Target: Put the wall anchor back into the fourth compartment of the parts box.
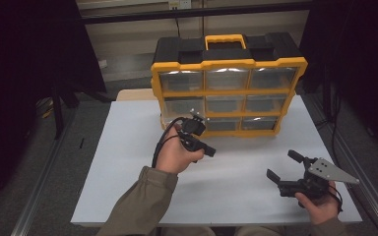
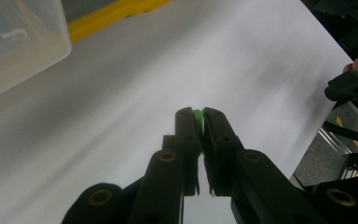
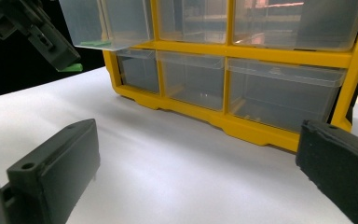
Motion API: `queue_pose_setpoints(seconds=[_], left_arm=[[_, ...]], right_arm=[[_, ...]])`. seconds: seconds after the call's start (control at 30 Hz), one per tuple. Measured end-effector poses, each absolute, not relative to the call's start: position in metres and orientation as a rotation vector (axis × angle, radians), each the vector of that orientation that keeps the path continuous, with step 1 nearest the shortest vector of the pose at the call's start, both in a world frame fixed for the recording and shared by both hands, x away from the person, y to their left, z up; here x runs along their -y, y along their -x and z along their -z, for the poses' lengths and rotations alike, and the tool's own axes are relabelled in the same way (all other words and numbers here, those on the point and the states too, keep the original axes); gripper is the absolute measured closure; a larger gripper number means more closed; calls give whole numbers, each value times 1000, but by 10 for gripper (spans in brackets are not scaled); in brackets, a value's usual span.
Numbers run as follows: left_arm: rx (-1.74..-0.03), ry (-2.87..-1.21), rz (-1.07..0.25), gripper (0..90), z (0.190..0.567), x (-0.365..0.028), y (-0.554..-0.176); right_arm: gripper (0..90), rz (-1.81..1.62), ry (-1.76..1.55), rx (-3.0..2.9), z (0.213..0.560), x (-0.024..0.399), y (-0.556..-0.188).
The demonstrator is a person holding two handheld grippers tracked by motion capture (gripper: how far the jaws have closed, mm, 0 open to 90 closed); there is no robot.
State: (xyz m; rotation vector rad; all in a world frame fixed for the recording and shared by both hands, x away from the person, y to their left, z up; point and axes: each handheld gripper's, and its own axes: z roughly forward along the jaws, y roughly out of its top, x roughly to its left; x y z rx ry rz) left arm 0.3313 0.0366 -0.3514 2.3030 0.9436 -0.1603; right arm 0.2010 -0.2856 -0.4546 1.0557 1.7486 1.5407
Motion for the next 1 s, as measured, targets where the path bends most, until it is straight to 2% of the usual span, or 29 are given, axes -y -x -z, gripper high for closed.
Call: queue_pose_setpoints(seconds=[1.0], left_arm=[[-959, -2277, 167, 850, 324, -30, -342]], right_arm=[[0, -1544, -1051, -1764, 455, 286, -201]])
